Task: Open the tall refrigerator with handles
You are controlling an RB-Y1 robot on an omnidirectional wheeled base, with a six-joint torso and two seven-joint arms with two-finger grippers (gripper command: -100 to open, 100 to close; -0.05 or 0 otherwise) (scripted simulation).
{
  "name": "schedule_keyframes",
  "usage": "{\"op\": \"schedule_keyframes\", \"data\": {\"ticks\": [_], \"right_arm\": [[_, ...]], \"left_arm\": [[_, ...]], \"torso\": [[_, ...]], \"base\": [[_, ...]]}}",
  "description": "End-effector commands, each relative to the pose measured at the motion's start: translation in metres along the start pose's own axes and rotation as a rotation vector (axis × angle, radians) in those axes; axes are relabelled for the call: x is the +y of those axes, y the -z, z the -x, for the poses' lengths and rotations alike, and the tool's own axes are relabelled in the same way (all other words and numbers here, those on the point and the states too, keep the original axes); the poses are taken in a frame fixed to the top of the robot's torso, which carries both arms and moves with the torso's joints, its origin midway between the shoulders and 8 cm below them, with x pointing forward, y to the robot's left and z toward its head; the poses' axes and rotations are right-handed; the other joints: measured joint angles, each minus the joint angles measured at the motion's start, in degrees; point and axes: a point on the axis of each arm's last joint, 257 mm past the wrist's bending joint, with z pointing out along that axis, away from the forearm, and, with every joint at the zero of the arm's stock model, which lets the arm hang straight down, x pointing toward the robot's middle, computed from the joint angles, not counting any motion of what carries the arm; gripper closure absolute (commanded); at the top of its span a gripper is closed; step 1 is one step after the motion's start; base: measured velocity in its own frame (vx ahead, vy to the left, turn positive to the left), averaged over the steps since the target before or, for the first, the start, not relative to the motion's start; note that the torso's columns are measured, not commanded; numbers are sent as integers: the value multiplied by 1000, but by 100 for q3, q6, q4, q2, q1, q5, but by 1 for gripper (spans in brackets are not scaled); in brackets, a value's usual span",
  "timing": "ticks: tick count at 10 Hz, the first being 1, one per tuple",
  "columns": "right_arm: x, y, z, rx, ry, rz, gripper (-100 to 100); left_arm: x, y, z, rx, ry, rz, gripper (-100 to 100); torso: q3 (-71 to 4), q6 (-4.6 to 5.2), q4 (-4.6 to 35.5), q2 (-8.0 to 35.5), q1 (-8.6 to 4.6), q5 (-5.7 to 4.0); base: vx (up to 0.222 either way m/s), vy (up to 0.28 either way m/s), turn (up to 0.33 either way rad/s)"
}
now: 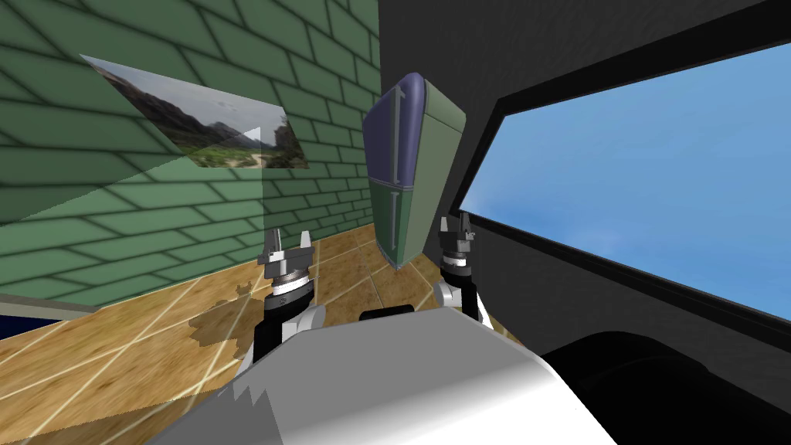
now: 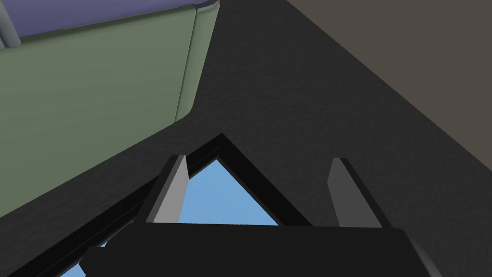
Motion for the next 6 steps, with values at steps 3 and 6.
{"op": "schedule_keyframes", "data": {"ticks": [3, 6], "right_arm": [[0, 0, 0, 0, 0, 0, 0], [0, 0, 0, 0, 0, 0, 0]], "left_arm": [[0, 0, 0, 0, 0, 0, 0], [0, 0, 0, 0, 0, 0, 0]], "torso": [[-2014, 0, 1006, 1003, 0, 0], [-4536, 0, 2268, 2269, 0, 0]], "base": [[0, 0, 0], [0, 0, 0]]}}
